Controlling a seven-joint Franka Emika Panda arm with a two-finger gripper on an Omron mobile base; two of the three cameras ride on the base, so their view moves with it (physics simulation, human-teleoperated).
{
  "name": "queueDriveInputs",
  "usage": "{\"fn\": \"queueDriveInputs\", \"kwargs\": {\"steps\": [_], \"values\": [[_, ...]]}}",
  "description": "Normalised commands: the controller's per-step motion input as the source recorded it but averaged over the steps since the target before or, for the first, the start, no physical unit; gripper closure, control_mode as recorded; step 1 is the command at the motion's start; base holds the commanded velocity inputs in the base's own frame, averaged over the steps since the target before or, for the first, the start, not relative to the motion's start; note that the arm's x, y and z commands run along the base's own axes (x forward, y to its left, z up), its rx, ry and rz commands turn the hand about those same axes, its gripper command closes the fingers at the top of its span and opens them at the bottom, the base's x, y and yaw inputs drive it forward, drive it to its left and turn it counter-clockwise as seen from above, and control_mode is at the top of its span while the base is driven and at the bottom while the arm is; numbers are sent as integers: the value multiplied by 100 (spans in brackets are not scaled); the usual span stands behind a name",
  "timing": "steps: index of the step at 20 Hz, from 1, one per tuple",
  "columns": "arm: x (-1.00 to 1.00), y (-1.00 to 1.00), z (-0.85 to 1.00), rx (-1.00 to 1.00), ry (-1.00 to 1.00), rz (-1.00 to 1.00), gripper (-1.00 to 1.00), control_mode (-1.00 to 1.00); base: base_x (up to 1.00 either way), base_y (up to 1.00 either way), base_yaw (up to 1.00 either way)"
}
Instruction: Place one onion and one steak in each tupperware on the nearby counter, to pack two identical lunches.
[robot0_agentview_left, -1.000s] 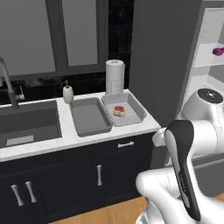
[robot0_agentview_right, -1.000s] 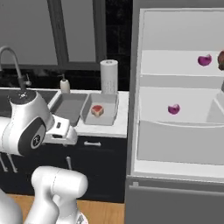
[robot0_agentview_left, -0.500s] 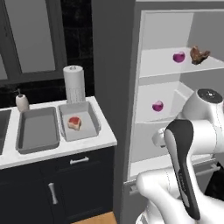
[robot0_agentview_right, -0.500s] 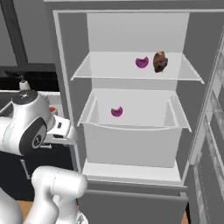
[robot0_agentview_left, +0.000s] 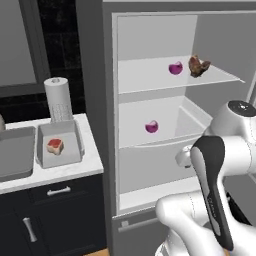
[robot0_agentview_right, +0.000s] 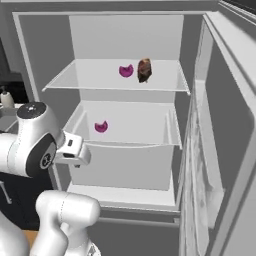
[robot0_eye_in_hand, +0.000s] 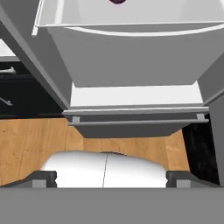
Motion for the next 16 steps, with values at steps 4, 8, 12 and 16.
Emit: {"fn": "queueDriveInputs", "kwargs": {"steps": [4,8,12,16], "values": [[0,0,0,0,0,0,-100,100,20,-48,2],[0,0,0,0,0,0,-100,100,14,-31,2],[0,0,0,0,0,0,-100,100,0,0,0],[0,0,0,0,0,0,-100,100,0,0,0]]}}
